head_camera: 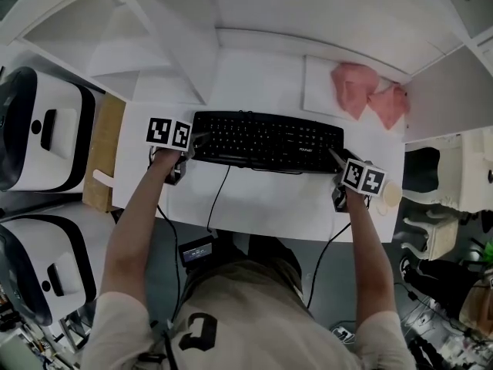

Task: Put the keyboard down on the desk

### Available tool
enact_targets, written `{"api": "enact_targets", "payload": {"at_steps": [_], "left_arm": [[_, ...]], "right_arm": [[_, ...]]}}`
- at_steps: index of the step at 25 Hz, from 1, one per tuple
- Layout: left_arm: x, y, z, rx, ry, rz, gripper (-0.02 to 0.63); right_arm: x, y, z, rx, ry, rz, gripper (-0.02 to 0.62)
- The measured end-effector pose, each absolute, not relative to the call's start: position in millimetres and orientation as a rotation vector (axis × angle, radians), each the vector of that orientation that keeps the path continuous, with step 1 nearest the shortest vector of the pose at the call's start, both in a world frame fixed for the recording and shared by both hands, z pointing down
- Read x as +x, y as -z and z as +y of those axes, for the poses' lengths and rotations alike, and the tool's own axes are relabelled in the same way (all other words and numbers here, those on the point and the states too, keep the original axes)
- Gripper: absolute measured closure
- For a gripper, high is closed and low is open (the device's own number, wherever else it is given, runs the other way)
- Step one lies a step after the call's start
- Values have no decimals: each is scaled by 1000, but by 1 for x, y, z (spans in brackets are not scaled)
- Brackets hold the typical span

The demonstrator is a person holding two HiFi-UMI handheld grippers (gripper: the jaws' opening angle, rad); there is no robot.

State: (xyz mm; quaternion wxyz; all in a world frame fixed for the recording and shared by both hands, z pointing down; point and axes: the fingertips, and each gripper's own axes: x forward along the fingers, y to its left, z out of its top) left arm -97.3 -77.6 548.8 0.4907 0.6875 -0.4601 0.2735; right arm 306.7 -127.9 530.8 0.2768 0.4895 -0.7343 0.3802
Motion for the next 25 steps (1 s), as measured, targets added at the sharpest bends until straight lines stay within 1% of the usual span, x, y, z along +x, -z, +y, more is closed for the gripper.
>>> {"api": "enact_targets", "payload": {"at_steps": [2, 4, 9, 17, 18, 20, 21, 23, 24, 25], "left_arm": [[-97, -546, -76, 1680, -644, -1115, 267], [-97, -540, -74, 1702, -619, -1123, 268], [-91, -517, -69, 1773, -503, -1107, 268], [-82, -465, -59, 1922, -391, -1091, 268], [-83, -458, -57, 1936, -370, -1090, 268], [-83, -440, -53, 1961, -312, -1085, 268], [-83, -431, -51, 1976, -282, -1082, 268], [-81, -413, -46, 2015, -240, -1078, 268], [-79, -405, -43, 2040, -225, -1078, 270], [-77, -398, -41, 2063, -211, -1076, 276]], "right_arm": [[307, -529, -133, 1316, -1074, -1978, 322], [310, -522, -138, 1345, -1124, -1979, 307], [313, -492, -139, 1394, -975, -2014, 307], [238, -439, -127, 1257, -692, -2187, 318], [229, -433, -124, 1237, -678, -2204, 330], [209, -423, -116, 1192, -707, -2235, 378], [198, -418, -110, 1163, -738, -2253, 420], [177, -407, -96, 1095, -770, -2290, 466], [167, -401, -89, 1060, -765, -2310, 524], [157, -395, -83, 1027, -756, -2327, 537]]}}
